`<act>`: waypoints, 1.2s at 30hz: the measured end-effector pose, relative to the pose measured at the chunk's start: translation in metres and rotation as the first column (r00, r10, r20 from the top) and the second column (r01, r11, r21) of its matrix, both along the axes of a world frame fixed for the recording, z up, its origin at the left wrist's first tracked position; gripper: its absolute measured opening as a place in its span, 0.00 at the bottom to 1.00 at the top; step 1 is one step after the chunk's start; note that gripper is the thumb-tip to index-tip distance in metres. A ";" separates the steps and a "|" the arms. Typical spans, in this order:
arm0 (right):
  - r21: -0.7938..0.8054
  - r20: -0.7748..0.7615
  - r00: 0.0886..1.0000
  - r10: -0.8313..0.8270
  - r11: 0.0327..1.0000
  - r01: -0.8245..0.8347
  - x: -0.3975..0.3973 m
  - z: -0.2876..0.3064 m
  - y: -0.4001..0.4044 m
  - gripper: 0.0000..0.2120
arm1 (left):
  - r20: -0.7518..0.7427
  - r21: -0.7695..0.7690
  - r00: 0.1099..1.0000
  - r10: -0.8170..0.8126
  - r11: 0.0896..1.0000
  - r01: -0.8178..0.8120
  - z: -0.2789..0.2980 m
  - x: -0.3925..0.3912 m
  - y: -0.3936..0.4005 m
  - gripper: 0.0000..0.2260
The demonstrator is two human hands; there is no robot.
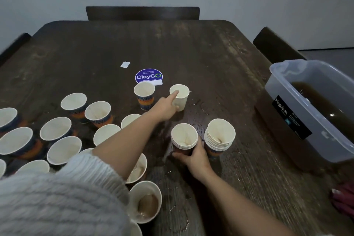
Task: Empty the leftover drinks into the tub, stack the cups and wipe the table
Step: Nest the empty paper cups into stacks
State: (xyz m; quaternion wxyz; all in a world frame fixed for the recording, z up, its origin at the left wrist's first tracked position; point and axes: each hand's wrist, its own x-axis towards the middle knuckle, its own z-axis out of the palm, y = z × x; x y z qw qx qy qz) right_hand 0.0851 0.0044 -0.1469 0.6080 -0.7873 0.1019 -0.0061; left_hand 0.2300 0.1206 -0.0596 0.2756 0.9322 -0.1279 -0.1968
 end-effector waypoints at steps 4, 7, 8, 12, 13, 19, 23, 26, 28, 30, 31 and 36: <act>0.012 0.017 1.000 -0.017 1.000 0.017 0.004 -0.006 0.002 0.36 | 0.009 0.009 1.000 0.007 1.000 -0.007 -0.014 0.006 -0.009 0.28; 0.010 0.011 1.000 -0.010 1.000 0.010 0.007 -0.009 0.003 0.37 | 0.115 -0.050 0.992 0.053 0.998 -0.047 -0.023 0.007 -0.011 0.20; 0.008 0.014 1.000 -0.011 1.000 0.011 0.008 -0.009 0.003 0.37 | 0.152 -0.052 0.987 0.059 0.997 -0.051 -0.025 0.007 -0.011 0.17; 0.011 0.015 1.000 -0.004 1.000 0.004 0.009 -0.009 0.003 0.38 | 0.266 -0.077 0.961 0.069 0.996 -0.050 -0.023 0.003 -0.004 0.11; 0.009 0.011 1.000 -0.001 1.000 0.001 0.009 -0.010 0.003 0.38 | 0.291 -0.102 0.954 0.069 0.994 -0.040 -0.019 0.003 -0.001 0.10; -0.022 0.004 1.000 0.008 1.000 -0.008 0.008 -0.005 0.004 0.38 | 0.481 -0.350 0.864 0.145 0.936 0.038 0.027 -0.015 0.019 0.09; -0.023 0.017 1.000 0.008 1.000 -0.007 0.006 -0.002 0.005 0.37 | 0.604 -0.439 0.771 0.200 0.892 0.113 0.035 -0.040 0.033 0.14; -0.012 0.030 1.000 -0.003 1.000 0.003 0.004 -0.001 0.008 0.37 | 0.629 -0.491 0.747 0.215 0.855 0.167 0.031 -0.060 0.039 0.18; -0.012 0.037 0.999 -0.008 1.000 0.008 0.003 -0.002 0.008 0.38 | 0.623 -0.511 0.754 0.206 0.838 0.194 0.024 -0.072 0.040 0.17; -0.021 0.039 0.999 -0.001 1.000 0.002 0.001 0.001 0.008 0.38 | 0.606 -0.520 0.773 0.185 0.828 0.209 0.017 -0.081 0.041 0.15; -0.028 0.039 0.999 0.005 1.000 -0.004 0.001 0.002 0.008 0.38 | 0.594 -0.526 0.784 0.179 0.824 0.210 0.015 -0.084 0.041 0.15; -0.043 0.031 0.999 0.041 0.998 -0.039 -0.003 0.005 0.005 0.39 | 0.568 -0.568 0.802 0.187 0.794 0.217 0.014 -0.094 0.040 0.18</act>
